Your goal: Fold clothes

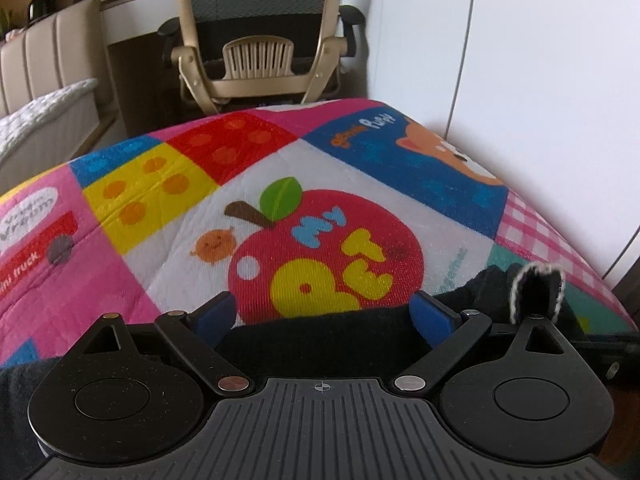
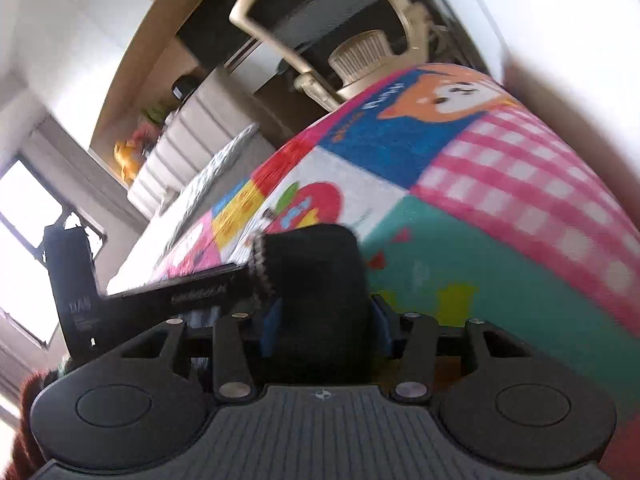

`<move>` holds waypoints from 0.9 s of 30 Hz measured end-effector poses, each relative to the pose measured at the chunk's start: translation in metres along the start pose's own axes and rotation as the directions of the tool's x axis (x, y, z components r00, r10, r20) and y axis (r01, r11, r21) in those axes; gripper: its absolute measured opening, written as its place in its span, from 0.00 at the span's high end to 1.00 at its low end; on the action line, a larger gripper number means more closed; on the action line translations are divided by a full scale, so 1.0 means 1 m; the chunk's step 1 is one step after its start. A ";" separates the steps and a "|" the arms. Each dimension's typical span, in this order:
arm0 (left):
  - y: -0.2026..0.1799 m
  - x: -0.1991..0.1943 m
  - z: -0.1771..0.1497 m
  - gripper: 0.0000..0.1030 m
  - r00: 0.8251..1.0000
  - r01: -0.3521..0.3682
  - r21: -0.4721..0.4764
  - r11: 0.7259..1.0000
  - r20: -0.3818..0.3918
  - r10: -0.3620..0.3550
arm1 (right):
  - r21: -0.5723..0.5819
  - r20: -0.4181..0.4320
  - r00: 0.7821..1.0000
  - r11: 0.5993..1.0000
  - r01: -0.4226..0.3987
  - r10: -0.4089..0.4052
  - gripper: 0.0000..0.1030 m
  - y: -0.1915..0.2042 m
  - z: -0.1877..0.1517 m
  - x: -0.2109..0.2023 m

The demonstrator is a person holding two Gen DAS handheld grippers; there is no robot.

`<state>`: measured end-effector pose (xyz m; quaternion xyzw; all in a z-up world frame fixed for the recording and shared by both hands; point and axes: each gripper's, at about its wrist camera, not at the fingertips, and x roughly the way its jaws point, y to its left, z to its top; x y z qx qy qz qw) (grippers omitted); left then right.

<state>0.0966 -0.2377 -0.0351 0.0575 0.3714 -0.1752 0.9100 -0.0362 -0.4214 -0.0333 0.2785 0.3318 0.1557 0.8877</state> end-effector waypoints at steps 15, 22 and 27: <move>-0.014 -0.044 0.021 0.40 0.971 0.240 -0.097 0.966 0.032 -0.238 | -0.687 0.302 0.901 0.585 0.432 -0.311 0.72 0.088 -0.027 0.013; -0.022 -0.046 0.025 0.39 0.961 0.276 -0.121 0.953 0.020 -0.276 | -0.826 0.364 0.890 0.348 0.444 -0.274 0.71 0.120 -0.064 0.032; -0.014 -0.030 0.020 0.32 0.973 0.229 -0.135 0.964 -0.007 -0.233 | -0.828 0.301 0.929 0.424 0.368 -0.218 0.66 0.116 -0.058 0.022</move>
